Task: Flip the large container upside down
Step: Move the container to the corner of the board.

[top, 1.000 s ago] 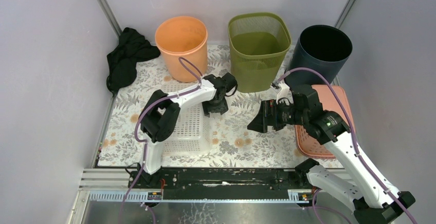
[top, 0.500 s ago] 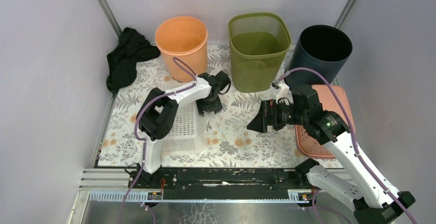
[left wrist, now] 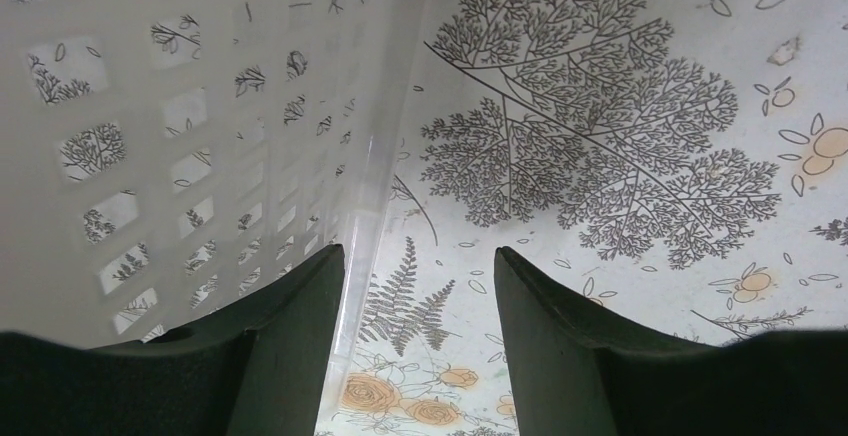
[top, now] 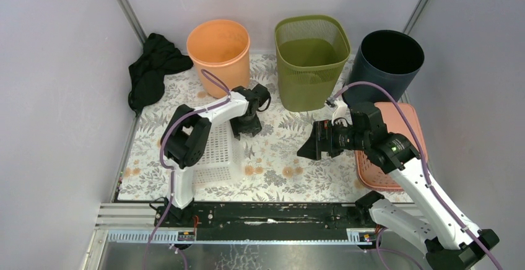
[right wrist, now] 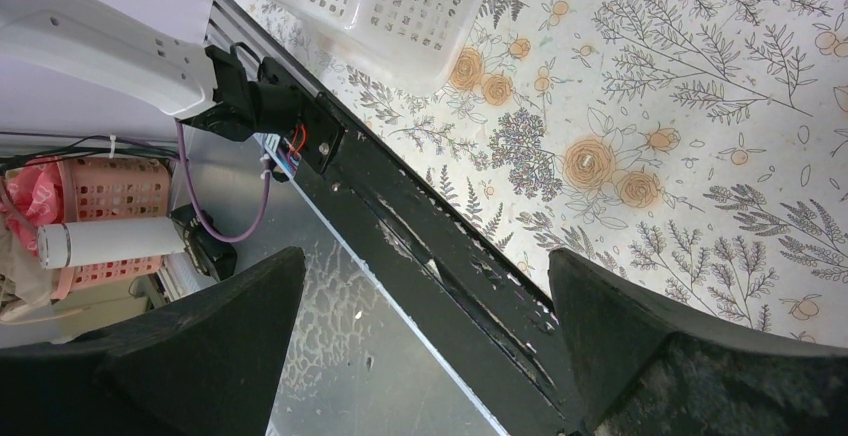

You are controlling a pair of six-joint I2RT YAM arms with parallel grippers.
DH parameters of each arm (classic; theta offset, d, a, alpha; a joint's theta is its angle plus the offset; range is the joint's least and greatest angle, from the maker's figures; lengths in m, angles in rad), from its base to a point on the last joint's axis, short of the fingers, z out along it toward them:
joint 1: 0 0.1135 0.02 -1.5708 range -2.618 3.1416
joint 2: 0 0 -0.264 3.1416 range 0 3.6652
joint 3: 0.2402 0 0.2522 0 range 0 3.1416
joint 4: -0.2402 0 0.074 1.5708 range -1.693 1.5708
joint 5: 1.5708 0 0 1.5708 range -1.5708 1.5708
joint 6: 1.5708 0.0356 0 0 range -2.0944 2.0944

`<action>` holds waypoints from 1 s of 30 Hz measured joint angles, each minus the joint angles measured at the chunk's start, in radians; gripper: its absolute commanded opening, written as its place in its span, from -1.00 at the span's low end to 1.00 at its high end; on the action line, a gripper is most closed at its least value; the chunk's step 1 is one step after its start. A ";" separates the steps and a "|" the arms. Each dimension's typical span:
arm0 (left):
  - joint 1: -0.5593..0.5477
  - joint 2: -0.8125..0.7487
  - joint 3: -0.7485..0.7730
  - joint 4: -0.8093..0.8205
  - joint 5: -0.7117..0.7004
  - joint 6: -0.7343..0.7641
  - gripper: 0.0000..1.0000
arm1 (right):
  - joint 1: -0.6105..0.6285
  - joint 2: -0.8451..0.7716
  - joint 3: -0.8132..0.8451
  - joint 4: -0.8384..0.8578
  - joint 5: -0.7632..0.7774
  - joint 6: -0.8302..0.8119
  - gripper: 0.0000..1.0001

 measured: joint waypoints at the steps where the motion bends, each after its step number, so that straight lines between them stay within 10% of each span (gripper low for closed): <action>1: 0.003 -0.002 -0.003 0.000 0.001 0.000 0.29 | 0.000 0.001 0.000 0.000 0.000 0.000 0.99; 30: 0.121 -0.052 -0.024 0.006 0.020 0.031 0.29 | 0.000 0.008 -0.015 0.002 0.000 0.000 0.99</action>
